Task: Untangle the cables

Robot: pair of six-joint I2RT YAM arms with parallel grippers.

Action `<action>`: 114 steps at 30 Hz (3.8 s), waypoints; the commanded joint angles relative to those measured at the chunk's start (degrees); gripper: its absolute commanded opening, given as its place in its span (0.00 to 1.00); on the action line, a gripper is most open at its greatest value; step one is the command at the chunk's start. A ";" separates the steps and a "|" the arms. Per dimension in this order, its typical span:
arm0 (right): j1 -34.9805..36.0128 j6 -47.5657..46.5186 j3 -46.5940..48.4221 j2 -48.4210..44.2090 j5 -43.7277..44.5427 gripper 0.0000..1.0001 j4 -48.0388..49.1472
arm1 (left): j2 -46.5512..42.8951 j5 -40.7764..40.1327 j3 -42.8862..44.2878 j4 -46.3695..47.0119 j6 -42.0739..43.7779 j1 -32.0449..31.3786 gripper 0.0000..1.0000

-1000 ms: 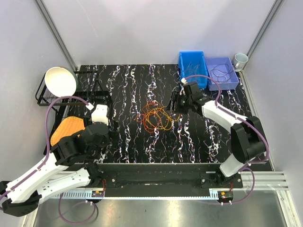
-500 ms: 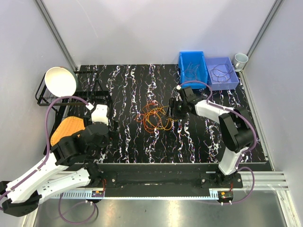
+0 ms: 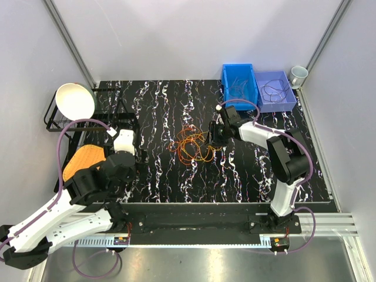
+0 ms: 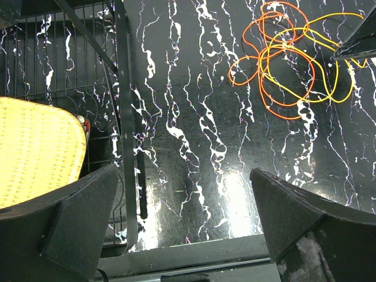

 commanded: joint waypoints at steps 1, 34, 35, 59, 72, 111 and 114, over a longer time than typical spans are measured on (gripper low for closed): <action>0.35 -1.11 2.84 1.67 -2.06 0.47 0.44 | 0.23 -0.50 -0.19 2.75 0.67 0.30 0.99; 0.35 -0.94 20.32 -7.90 -13.84 0.00 -10.10 | -0.82 -0.41 -0.28 2.66 0.50 0.39 0.99; 0.35 -0.94 23.73 -8.95 -14.27 0.00 -11.67 | -0.73 -0.41 -0.28 2.75 0.59 0.38 0.99; 0.26 0.65 6.37 -29.70 -0.14 0.00 -17.57 | 12.86 14.16 -1.77 16.80 -4.60 0.38 0.95; 0.17 5.13 -2.87 -28.30 24.55 0.00 -20.21 | 39.94 22.70 4.63 31.93 -5.04 -5.33 0.83; -2.99 1.79 -3.66 -26.80 20.00 0.01 -19.34 | 66.87 24.99 16.94 36.52 -0.91 -6.12 0.00; -3.87 1.17 -2.61 -27.50 18.42 0.16 -19.34 | 63.01 24.02 21.77 29.07 -0.04 -5.86 0.00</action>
